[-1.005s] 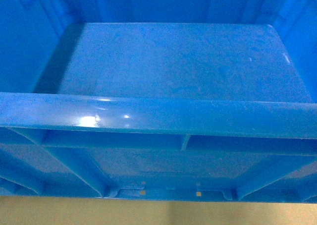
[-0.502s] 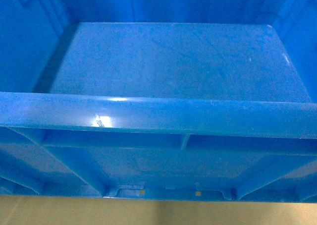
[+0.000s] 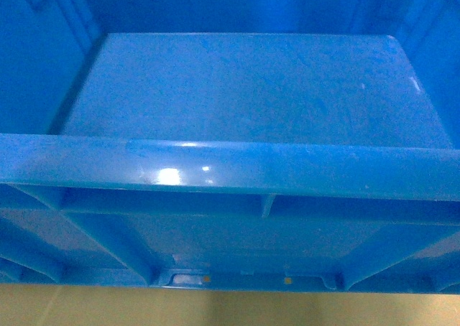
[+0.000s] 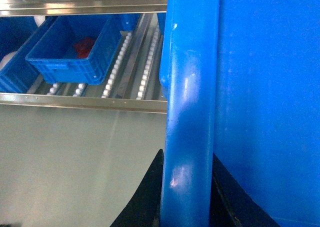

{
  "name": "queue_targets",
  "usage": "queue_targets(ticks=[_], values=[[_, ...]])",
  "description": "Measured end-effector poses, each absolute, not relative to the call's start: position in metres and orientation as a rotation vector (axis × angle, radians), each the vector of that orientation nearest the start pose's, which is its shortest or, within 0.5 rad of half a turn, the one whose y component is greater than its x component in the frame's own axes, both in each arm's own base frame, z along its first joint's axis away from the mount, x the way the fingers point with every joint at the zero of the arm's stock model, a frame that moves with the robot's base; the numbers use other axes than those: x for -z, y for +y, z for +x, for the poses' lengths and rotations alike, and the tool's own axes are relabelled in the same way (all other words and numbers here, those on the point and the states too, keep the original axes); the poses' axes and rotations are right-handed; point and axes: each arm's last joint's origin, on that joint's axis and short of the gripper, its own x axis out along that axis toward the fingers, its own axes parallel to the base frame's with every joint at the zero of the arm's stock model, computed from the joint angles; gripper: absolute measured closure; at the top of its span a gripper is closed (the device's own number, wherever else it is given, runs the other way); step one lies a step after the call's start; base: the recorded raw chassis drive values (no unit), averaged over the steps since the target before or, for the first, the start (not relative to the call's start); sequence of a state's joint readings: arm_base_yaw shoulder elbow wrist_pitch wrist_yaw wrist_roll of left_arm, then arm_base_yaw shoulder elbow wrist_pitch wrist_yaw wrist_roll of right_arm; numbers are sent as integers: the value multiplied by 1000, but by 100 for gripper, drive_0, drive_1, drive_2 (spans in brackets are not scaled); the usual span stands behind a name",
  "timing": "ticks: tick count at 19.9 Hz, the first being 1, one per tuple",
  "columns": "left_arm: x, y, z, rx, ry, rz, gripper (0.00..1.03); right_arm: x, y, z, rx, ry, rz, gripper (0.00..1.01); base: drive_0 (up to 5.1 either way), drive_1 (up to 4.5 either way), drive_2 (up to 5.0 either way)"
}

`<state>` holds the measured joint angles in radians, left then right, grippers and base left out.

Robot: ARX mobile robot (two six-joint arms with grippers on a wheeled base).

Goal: Place box next to blue box on left shelf

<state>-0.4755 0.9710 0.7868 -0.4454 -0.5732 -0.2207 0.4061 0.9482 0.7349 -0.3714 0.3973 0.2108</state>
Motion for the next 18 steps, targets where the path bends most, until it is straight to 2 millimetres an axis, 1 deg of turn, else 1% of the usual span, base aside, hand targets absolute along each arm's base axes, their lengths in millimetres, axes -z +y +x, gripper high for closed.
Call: queue_targets(ticks=[18], values=[[-282, -76, 183, -152, 526, 98, 90, -273, 67, 185, 48, 532, -22, 90, -505, 241, 241]])
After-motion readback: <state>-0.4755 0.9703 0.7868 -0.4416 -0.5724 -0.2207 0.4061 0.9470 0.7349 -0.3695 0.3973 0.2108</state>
